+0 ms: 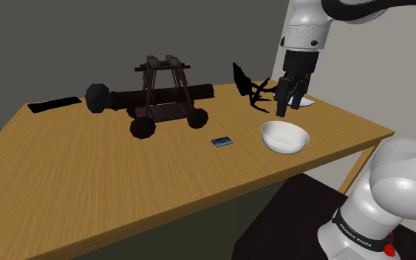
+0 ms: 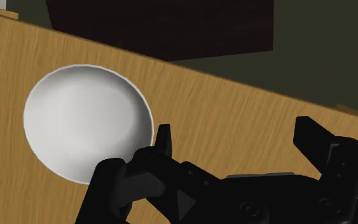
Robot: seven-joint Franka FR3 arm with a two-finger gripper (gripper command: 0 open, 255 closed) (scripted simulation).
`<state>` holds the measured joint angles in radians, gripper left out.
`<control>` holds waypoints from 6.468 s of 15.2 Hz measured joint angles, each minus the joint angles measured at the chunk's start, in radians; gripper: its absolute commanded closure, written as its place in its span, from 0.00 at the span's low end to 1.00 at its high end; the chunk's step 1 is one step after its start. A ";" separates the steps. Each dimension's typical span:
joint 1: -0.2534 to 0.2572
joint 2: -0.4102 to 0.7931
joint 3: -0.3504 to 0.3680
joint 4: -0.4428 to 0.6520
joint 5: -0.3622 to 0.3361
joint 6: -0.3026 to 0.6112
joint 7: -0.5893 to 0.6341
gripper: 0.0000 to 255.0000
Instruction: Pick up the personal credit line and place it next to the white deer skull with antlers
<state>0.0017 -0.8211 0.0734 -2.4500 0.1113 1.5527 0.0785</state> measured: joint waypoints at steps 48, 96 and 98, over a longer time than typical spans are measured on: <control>0.768 0.775 -0.876 0.012 0.734 0.869 -1.976 1.00; 0.629 0.435 -0.699 0.300 0.244 0.483 -1.406 1.00; 0.629 0.435 -0.697 0.324 0.240 0.461 -1.395 1.00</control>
<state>0.6306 -0.3861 -0.6234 -2.1262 0.3511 2.0136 -1.3166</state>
